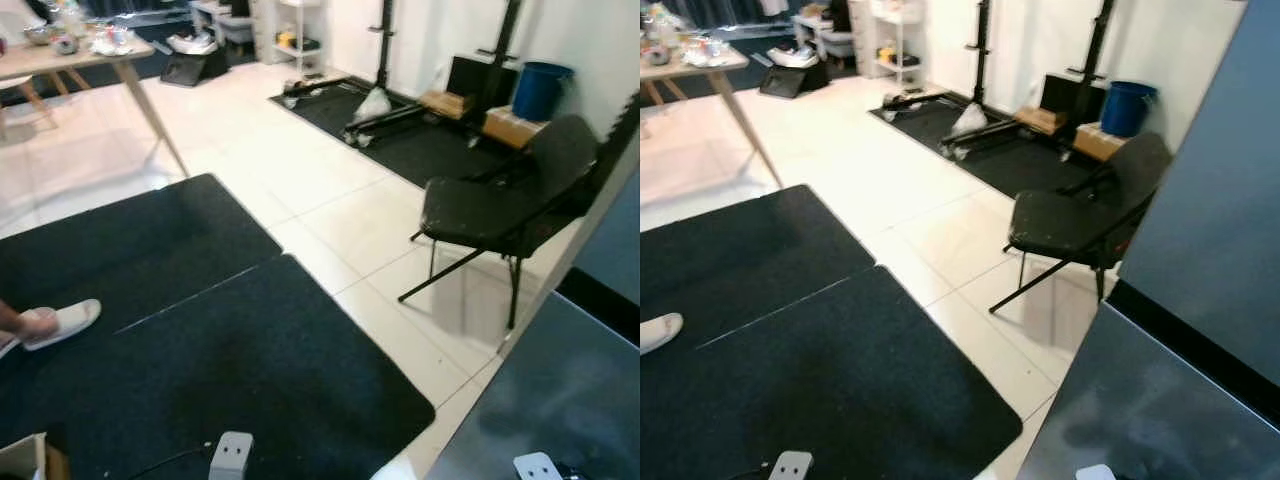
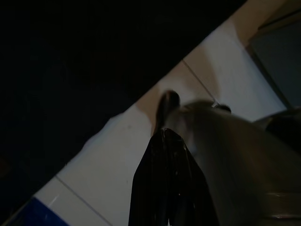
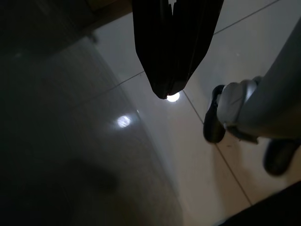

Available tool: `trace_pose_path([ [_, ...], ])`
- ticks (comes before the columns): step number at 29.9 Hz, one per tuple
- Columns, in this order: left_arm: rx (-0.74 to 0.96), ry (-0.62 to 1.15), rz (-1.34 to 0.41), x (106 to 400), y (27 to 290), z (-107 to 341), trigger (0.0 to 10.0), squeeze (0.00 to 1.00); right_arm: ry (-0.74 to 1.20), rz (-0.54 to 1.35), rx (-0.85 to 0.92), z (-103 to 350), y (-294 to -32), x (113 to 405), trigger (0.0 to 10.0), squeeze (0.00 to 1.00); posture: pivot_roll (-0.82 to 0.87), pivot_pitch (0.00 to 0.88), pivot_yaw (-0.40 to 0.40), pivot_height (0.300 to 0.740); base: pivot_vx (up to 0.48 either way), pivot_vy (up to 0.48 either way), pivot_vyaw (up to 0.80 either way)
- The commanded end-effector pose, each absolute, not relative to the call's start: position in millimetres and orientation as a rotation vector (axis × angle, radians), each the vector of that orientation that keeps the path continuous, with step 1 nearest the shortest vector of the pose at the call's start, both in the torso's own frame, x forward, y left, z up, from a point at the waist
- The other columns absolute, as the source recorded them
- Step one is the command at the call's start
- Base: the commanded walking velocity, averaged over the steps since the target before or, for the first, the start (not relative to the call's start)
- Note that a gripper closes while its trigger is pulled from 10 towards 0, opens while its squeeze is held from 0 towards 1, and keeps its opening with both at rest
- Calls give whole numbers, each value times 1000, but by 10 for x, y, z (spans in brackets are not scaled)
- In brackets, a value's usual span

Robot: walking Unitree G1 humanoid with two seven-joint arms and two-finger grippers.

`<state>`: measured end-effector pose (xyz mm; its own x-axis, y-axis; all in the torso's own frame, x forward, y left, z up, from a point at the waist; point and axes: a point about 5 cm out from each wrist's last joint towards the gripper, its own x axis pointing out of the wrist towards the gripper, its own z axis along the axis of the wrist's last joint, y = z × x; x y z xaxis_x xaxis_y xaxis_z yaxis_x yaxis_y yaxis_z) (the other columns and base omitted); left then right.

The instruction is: Restocking fridge

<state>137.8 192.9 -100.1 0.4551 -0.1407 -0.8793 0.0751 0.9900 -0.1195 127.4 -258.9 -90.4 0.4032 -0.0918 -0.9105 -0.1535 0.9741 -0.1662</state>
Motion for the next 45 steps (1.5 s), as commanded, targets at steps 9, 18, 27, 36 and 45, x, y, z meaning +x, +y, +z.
trace_pose_path([
  [9, -58, 1115, -113, 1314, 1985, -1018, 10000, 0, 1179, 39, -264, -949, -2497, 1241, 10000, 0, -2, 0, -2, 740, 0, 0, 447],
  [18, -73, 1101, -109, 1368, 1941, -1007, 10000, 0, 1168, 55, -271, -937, -2474, 1294, 10000, 0, -19, 0, 0, 740, 0, 0, 500],
  [27, -95, 1079, -107, 1439, 1880, -991, 10000, 0, 1160, 71, -293, -923, -2457, 1353, 10000, 0, -16, 0, -18, 740, 0, 0, 0],
  [36, -102, 1098, -105, 1375, 1854, -1018, 10000, 0, 1173, 140, -275, -952, -2356, 1336, 10000, 0, -10, 0, -20, 740, 0, 0, 404],
  [45, -86, 1123, -91, 1312, 1937, -1030, 10000, 0, 1170, 134, -263, -960, -2329, 1335, 10000, 0, -6, 0, -16, 740, 0, 0, 762],
])
